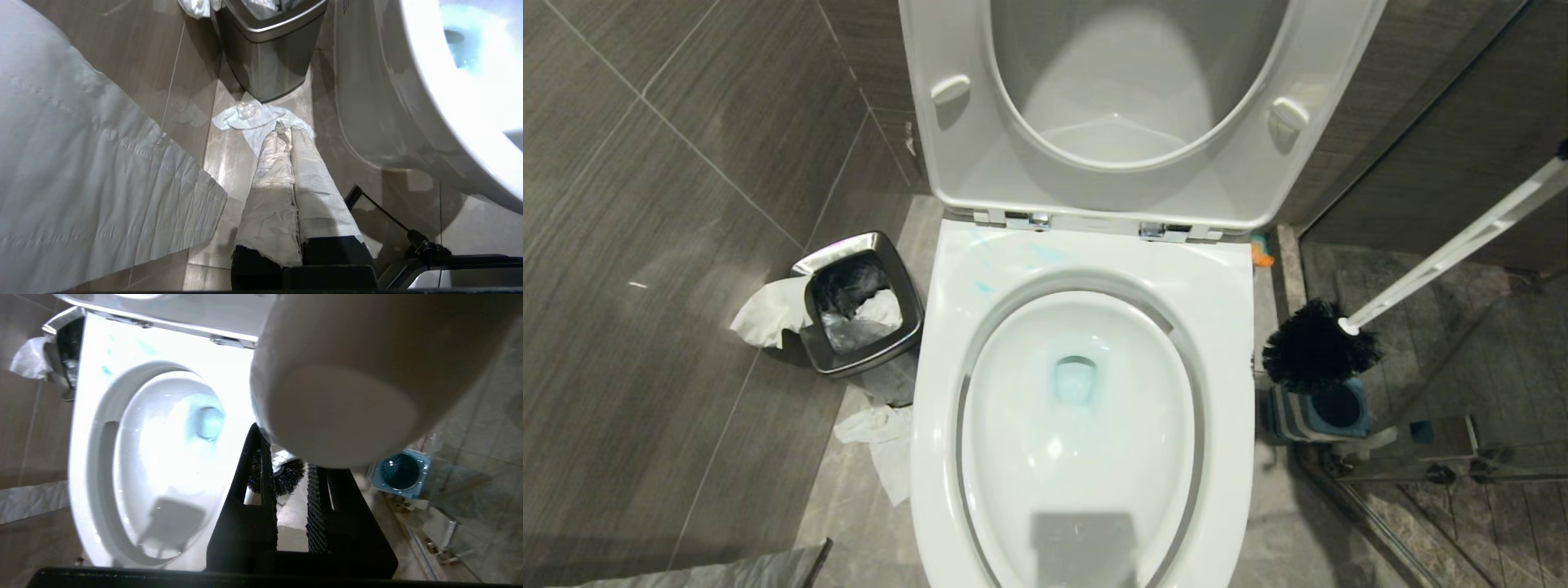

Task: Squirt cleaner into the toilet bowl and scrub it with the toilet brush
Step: Scrub the toilet bowl

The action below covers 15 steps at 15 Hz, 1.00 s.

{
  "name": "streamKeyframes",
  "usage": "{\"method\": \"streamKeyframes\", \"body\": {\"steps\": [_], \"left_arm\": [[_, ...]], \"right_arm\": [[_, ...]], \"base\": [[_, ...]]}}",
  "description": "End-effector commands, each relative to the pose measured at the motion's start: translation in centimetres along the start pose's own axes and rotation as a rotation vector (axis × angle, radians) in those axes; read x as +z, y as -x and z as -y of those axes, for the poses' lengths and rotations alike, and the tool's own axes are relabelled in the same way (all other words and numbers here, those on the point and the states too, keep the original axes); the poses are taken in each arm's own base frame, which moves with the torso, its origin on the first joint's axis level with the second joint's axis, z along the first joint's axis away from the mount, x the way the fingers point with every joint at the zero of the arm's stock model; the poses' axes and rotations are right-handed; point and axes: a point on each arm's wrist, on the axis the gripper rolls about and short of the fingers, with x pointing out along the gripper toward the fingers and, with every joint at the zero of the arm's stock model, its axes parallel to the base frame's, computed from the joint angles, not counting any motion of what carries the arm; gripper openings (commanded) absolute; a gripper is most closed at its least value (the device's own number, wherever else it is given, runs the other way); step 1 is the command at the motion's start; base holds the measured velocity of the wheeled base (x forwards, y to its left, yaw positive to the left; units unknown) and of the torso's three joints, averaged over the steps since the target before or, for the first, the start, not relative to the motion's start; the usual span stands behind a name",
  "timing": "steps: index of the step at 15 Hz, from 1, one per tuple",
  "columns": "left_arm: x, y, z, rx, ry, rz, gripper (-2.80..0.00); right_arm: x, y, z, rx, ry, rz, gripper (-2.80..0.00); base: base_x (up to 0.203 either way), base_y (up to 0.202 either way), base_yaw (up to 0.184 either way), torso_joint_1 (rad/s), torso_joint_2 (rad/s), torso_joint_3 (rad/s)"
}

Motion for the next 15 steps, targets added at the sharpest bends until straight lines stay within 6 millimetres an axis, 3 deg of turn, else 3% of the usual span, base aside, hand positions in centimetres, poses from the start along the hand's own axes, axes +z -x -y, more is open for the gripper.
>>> {"method": "streamKeyframes", "body": {"steps": [1, 15], "left_arm": [[0.0, 0.0, 0.0, 0.000, 0.000, -0.003, -2.80], [0.0, 0.0, 0.0, 0.000, 0.000, -0.003, -2.80]], "right_arm": [[0.3, -2.2, -1.4, 0.030, 0.003, -0.044, -2.80], [1.5, -7.8, -11.4, 0.061, 0.119, -0.031, -2.80]], "base": [[0.000, 0.000, 0.000, 0.006, 0.01, 0.188], [0.000, 0.000, 0.000, 0.002, 0.00, 0.201]]}}
